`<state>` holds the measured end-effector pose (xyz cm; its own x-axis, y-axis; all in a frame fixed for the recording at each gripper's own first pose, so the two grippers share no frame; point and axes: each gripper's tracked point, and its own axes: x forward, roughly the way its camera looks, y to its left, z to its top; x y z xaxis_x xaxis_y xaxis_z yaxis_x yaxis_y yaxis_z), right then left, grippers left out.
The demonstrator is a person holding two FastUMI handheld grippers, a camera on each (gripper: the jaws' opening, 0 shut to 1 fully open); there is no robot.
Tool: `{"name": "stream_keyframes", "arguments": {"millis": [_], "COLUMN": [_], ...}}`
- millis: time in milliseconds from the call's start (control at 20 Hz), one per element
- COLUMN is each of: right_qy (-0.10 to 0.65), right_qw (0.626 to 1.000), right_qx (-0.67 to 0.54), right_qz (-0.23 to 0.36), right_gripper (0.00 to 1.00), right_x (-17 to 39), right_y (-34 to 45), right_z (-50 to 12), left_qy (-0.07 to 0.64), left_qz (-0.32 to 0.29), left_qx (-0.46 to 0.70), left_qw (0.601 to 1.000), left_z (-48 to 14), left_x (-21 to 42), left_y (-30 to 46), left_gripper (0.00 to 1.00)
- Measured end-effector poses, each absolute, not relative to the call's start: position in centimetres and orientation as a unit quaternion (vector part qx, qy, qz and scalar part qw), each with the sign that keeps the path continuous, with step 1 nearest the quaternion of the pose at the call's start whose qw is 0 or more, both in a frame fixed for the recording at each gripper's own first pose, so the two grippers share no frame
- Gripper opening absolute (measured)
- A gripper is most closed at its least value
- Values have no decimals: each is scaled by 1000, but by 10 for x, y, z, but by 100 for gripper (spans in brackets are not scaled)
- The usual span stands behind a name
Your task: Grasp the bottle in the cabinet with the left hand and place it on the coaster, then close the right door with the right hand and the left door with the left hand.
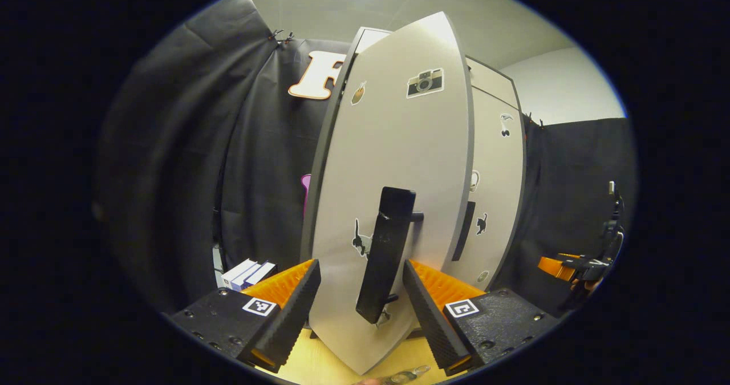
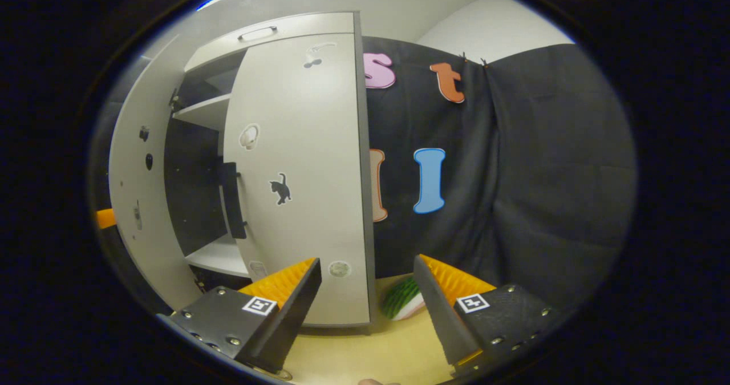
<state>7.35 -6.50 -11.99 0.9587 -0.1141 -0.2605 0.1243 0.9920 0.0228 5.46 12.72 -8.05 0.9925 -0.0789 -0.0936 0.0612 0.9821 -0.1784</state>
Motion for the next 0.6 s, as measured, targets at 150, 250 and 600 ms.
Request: {"name": "stream_keyframes", "arguments": {"millis": [150,250,600], "right_qy": [130,129,138], "right_qw": [989,989,987], "right_qx": [19,16,18], "right_qz": [-72,-76,-79], "right_gripper": [99,99,99], "right_x": [72,72,71], "right_y": [-75,-80,-80], "right_z": [-119,-120,-127], "left_qy": [63,66,62], "left_qz": [-20,-19,-33], "left_qx": [-64,-61,-45], "left_qw": [996,996,997], "left_z": [-89,-92,-90], "left_x": [61,64,76], "left_y": [134,134,117], "left_gripper": [93,92,92]}}
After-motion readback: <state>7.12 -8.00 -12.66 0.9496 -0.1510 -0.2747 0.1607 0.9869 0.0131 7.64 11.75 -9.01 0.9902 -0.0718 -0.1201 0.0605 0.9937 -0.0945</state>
